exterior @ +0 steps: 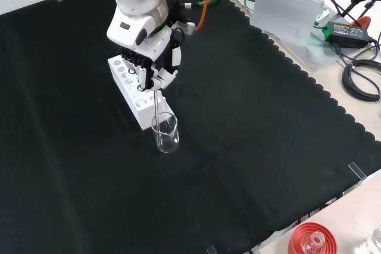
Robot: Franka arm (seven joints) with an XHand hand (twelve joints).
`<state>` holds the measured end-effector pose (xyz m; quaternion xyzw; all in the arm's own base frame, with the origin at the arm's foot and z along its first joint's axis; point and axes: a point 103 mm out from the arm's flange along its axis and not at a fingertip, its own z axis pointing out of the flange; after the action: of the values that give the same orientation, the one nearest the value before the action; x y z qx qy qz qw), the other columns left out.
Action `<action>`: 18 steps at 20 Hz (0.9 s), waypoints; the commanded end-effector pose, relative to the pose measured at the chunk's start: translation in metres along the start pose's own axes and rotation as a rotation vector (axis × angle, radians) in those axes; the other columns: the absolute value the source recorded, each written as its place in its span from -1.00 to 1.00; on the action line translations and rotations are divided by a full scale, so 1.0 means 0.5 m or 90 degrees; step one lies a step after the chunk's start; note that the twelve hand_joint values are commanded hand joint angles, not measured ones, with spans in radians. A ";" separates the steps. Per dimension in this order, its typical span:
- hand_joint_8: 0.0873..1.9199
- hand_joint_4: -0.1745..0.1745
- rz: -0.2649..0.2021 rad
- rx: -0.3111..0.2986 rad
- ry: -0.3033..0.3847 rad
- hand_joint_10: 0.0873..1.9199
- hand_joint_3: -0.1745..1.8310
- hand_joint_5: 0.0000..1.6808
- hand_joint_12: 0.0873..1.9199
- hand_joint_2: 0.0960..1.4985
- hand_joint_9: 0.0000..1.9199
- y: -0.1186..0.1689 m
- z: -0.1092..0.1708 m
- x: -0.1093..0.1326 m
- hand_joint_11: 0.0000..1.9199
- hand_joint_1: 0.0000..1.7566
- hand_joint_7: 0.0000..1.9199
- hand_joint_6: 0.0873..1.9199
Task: Stir in the beaker to the left of the white test tube rack with the glass rod.
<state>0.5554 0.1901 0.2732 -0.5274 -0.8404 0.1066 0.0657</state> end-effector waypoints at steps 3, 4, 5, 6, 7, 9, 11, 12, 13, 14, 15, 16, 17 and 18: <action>-0.27 -1.00 0.019 0.004 0.008 -0.51 -0.06 0.24 -0.24 -0.11 0.81 -0.031 0.012 -0.028 0.65 0.35 0.58 0.11; -0.27 -1.00 0.021 0.004 0.011 -0.51 -0.06 0.24 -0.24 -0.11 0.81 -0.038 0.014 -0.027 0.65 0.35 0.58 0.11; -0.27 -1.00 0.022 0.006 0.023 -0.51 -0.06 0.24 -0.24 -0.11 0.81 -0.043 0.016 -0.024 0.65 0.35 0.58 0.11; -0.27 -1.00 0.022 0.007 0.027 -0.51 -0.06 0.24 -0.24 -0.11 0.81 -0.048 0.017 -0.019 0.65 0.35 0.58 0.11; -0.27 -1.00 0.021 0.007 0.027 -0.51 -0.06 0.24 -0.24 -0.11 0.81 -0.053 0.018 -0.012 0.65 0.35 0.58 0.11; -0.27 -1.00 0.015 0.006 0.029 -0.51 -0.06 0.24 -0.24 -0.11 0.81 -0.060 0.019 0.005 0.65 0.35 0.58 0.11; -0.27 -1.00 0.008 0.002 0.030 -0.51 -0.07 0.24 -0.24 -0.11 0.81 -0.065 0.017 0.023 0.65 0.35 0.58 0.11; -0.27 -1.00 0.005 0.001 0.030 -0.51 -0.07 0.24 -0.24 -0.11 0.81 -0.066 0.015 0.030 0.65 0.35 0.58 0.11; -0.27 -1.00 0.003 -0.001 0.028 -0.51 -0.07 0.24 -0.24 -0.11 0.81 -0.065 0.013 0.036 0.65 0.35 0.58 0.11; -0.27 -1.00 0.001 -0.004 0.028 -0.51 -0.07 0.24 -0.24 -0.11 0.81 -0.064 0.010 0.042 0.65 0.35 0.58 0.11; -0.27 -1.00 -0.001 -0.006 0.029 -0.51 -0.07 0.24 -0.24 -0.11 0.81 -0.062 0.008 0.046 0.65 0.35 0.58 0.11; -0.27 -1.00 -0.003 -0.008 0.030 -0.51 -0.07 0.24 -0.24 -0.11 0.81 -0.059 0.006 0.049 0.65 0.35 0.58 0.11; -0.27 -1.00 -0.005 -0.008 0.031 -0.51 -0.07 0.24 -0.24 -0.11 0.81 -0.054 0.005 0.052 0.65 0.35 0.58 0.11; -0.27 -1.00 -0.007 -0.007 0.030 -0.51 -0.07 0.24 -0.24 -0.11 0.81 -0.049 0.004 0.056 0.65 0.35 0.58 0.11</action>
<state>0.5188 0.1947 0.2772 -0.5296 -0.8392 0.0926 0.0824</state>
